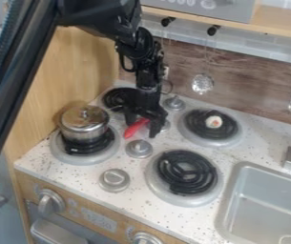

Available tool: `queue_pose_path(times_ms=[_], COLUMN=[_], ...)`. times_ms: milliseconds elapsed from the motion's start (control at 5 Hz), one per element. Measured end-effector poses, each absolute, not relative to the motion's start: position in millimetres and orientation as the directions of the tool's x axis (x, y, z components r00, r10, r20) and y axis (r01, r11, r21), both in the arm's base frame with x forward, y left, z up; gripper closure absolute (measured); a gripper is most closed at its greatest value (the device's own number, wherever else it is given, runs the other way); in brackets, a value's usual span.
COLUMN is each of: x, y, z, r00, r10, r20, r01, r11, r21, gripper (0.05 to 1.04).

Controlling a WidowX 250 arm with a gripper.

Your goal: Picked a red spoon and placed it on the right side of a silk

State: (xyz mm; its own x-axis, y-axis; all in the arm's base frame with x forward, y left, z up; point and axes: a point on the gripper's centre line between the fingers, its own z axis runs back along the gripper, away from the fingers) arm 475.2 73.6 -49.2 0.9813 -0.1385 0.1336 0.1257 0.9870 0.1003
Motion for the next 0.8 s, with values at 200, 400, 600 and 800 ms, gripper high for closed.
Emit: queue_pose_path(times_ms=[200, 400, 600, 800], x=[483.4, 485.2, 484.5, 484.3], y=[77.0, 88.0, 100.3, 102.6], z=[-42.0, -52.5, -65.0, -66.1], r00=[0.982, 0.988, 0.993, 0.995], r10=[-0.122, -0.088, -0.072, -0.066], r20=[0.146, 0.125, 0.091, 0.079], r01=[0.108, 0.076, 0.062, 0.057], r11=[0.989, 0.993, 0.993, 0.992], r21=[0.102, 0.095, 0.102, 0.114], gripper=[0.083, 0.083, 0.083, 0.120])
